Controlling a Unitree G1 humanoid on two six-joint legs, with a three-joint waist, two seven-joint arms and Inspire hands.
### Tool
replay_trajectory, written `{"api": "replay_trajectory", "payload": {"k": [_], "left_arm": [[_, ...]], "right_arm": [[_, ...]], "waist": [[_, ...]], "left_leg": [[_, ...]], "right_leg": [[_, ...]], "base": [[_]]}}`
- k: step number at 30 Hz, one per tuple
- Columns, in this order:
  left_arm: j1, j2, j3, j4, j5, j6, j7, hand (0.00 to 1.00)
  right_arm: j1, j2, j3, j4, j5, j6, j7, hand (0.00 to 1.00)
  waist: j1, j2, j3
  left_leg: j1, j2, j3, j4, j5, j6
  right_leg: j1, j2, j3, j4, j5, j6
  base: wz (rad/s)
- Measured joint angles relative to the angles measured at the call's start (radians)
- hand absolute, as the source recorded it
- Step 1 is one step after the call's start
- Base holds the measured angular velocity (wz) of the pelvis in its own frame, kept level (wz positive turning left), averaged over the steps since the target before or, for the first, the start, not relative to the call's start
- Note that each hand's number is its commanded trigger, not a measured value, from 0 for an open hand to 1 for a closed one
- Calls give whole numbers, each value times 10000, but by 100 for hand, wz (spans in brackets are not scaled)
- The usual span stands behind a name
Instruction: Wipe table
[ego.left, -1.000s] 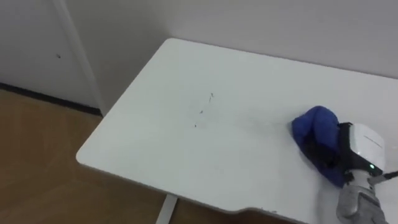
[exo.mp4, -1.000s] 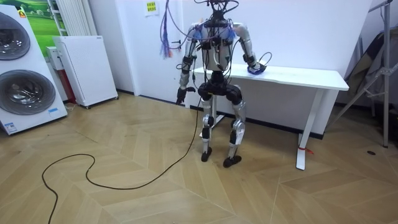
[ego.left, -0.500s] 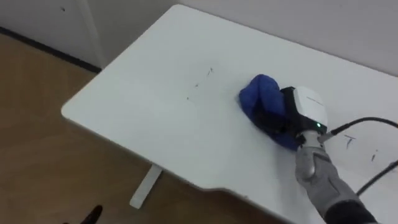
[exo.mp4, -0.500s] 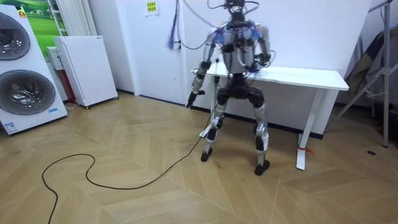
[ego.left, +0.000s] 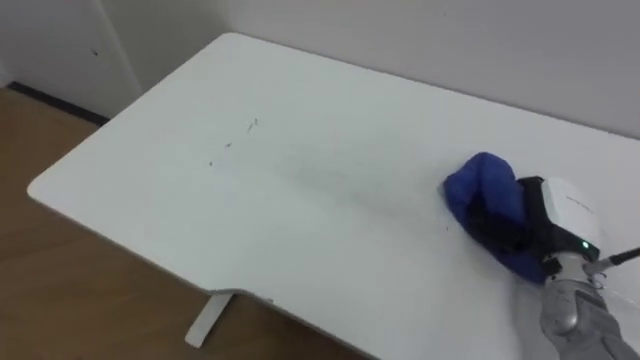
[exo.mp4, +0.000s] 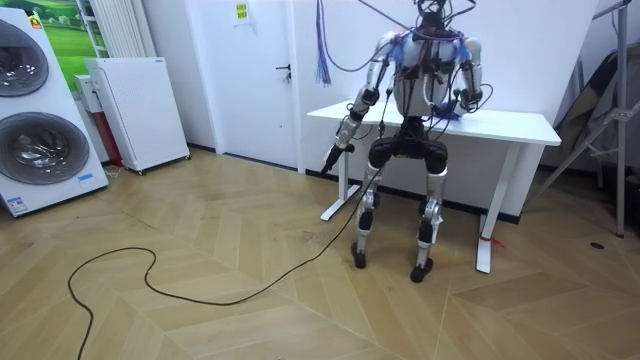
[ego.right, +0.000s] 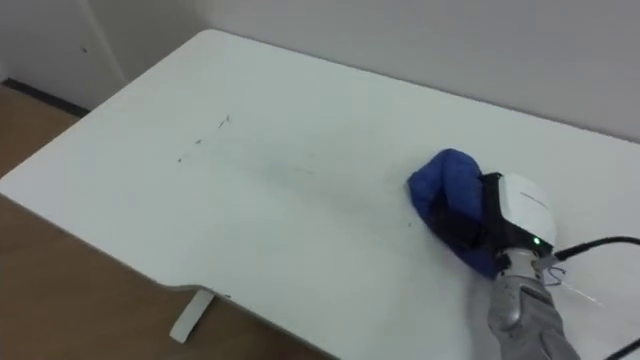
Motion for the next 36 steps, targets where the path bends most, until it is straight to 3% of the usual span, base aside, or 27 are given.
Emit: {"api": "replay_trajectory", "payload": {"k": [2,5,6,8,10,11,13,15,18,21,22,24,25,27,31,34,36], "left_arm": [[220,-69,36,-1,6,152,-84,0],[509,-64,46,-41,-100,239,-167,0],[514,-64,46,-43,-100,289,-200,0],[506,-65,112,-162,-90,404,-341,0],[547,-75,232,-365,-64,390,-339,0],[550,-72,363,-519,-15,377,-335,0],[534,-3,465,-681,31,363,-297,0],[521,74,464,-677,26,374,-243,0],[383,7,397,-667,-85,372,-247,0],[7,-79,124,-543,-82,351,-140,0],[-139,-81,-51,-492,-89,352,-102,0],[-499,-161,-205,-256,-77,359,-92,0],[-684,-220,-278,-107,-69,378,-80,0],[-784,-240,-593,92,-73,474,-78,0],[-634,-316,-758,-161,-13,767,-109,0],[-13,-289,-729,-490,-74,1057,-153,0],[320,-270,-713,-544,-81,1104,-155,0]], "right_arm": [[-254,21,131,-267,-545,57,198,100],[-383,53,338,-267,-594,-63,199,100],[-379,52,338,-239,-549,-92,181,100],[-282,51,258,109,-300,-364,-149,100],[88,49,-63,449,-147,-583,-640,100],[311,59,-235,675,-38,-703,-961,100],[786,62,-548,943,-60,-829,-1291,100],[1230,82,-888,1066,-57,-867,-1601,100],[1339,106,-1054,1152,-51,-810,-1676,100],[891,256,-796,1074,-80,-301,-1613,100],[526,438,-689,1057,-81,26,-1496,100],[-36,644,-267,760,-182,576,-1207,100],[-520,799,302,509,-540,756,-889,100],[-1411,1167,1516,235,-1055,694,-473,100],[-1809,1472,2319,182,-1313,426,-82,100],[-1656,1382,2282,209,-1420,315,-143,100],[-1173,1345,2196,511,-1194,5,-724,100]], "waist": [[309,193,9],[189,152,-12],[111,124,-10],[-448,-64,-33],[-728,-233,-80],[-912,-396,-139],[-1112,-500,-169],[-1153,-783,-181],[-1159,-819,-203],[-888,-586,-107],[-831,-499,-65],[-498,-384,-38],[-151,-310,29],[101,-278,67],[754,-245,64],[706,-289,23],[445,-277,26]], "left_leg": [[393,-37,3,-634,-57,-201],[649,-288,1,-1147,-32,-188],[669,-308,0,-1189,-26,-177],[668,-367,-206,-1278,3,-138],[732,-394,-329,-1301,20,-109],[775,-422,-335,-1352,27,-98],[887,-454,-332,-1469,46,-63],[1082,-484,-302,-1570,44,-61],[1099,-437,-309,-1561,28,-35],[1194,-377,-299,-1662,18,-16],[1162,-343,-285,-1662,6,0],[1034,-306,-274,-1773,-22,34],[991,-280,-299,-1805,-41,25],[749,-324,-715,-1768,-34,34],[683,-406,-1050,-1800,-17,55],[563,-460,-1146,-1664,10,100],[686,-461,-1163,-1675,23,121]], "right_leg": [[-391,242,730,37,131,-72],[-683,272,1199,81,219,-65],[-683,264,1207,60,231,-61],[-482,216,1033,-159,264,-1],[-145,195,805,-504,348,87],[22,173,713,-697,401,144],[283,161,578,-962,514,214],[535,173,520,-1250,617,286],[741,214,196,-1566,836,291],[764,333,202,-1722,1085,221],[651,361,201,-1687,1151,172],[282,452,384,-1586,1265,71],[19,532,435,-1540,1388,-15],[-230,602,295,-1555,1497,-139],[-235,631,268,-1557,1469,-115],[-152,529,17,-1657,1447,-55],[98,504,-205,-1769,1447,-52]], "base": [[-96],[-54],[-12],[22],[34],[25],[13],[-4],[-8],[-30],[-30],[-51],[-72],[-32],[15],[24],[32]]}}
